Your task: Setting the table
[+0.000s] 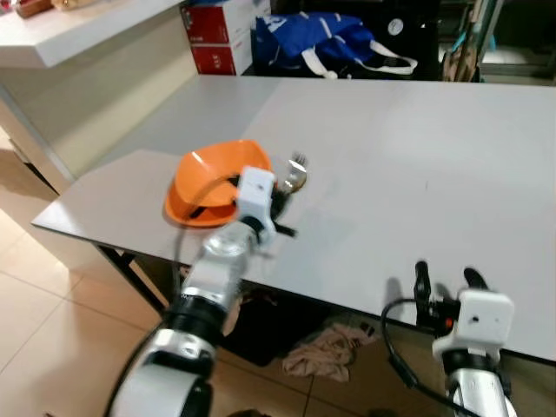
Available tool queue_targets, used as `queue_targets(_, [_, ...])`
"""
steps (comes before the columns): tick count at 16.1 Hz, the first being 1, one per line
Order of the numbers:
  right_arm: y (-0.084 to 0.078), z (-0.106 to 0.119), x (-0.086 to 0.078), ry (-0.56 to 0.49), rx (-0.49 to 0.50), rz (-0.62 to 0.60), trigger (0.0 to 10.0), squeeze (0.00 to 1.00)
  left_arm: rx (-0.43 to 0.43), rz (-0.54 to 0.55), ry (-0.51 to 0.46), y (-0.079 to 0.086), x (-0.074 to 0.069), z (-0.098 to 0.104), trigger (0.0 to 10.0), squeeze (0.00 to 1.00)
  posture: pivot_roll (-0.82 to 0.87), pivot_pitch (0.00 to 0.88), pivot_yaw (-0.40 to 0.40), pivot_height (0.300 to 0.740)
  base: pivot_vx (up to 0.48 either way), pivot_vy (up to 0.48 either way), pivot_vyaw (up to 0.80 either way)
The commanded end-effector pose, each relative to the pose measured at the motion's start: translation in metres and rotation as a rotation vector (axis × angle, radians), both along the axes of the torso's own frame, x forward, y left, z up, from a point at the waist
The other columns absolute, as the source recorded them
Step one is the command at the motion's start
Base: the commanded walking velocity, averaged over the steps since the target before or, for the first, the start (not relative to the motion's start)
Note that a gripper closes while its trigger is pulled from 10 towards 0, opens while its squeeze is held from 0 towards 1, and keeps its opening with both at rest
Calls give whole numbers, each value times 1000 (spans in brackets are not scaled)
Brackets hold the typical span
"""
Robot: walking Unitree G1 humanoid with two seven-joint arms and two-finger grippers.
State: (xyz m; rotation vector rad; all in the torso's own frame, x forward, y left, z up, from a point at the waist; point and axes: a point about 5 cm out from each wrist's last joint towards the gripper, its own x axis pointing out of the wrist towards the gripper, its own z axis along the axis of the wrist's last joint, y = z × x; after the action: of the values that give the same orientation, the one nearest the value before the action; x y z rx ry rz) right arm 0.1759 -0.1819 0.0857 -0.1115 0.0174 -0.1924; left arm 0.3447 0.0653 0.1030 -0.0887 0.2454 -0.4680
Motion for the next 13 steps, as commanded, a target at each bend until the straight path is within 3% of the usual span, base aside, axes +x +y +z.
queue_targets(1, [4,7,1,-19,1,13,10000,0,-36,0,48,0,3,-3,10000,0,-181,0,149,710,0,0,0])
queue_targets(4, [7,9,-2,-16,4,12,10000,0,-82,-25,109,-6,2,-9,10000,0,-181,0,152,710,0,0,0])
queue_targets(10, [9,9,-6,2,9,6,10000,0,-83,-25,164,-4,4,-19,10000,0,-186,0,155,710,0,0,0])
queue_targets(11, [9,9,-6,3,9,7,10000,0,-87,-29,175,-5,4,-20,10000,184,-187,0,156,710,0,0,0])
queue_targets(12, [9,8,-5,3,9,7,10000,0,-86,-29,181,-5,4,-21,10000,184,-188,0,157,710,0,0,0])
queue_targets(13, [9,8,-5,4,8,7,10000,0,-90,-33,190,-6,4,-22,10000,1000,-188,0,158,710,0,0,0])
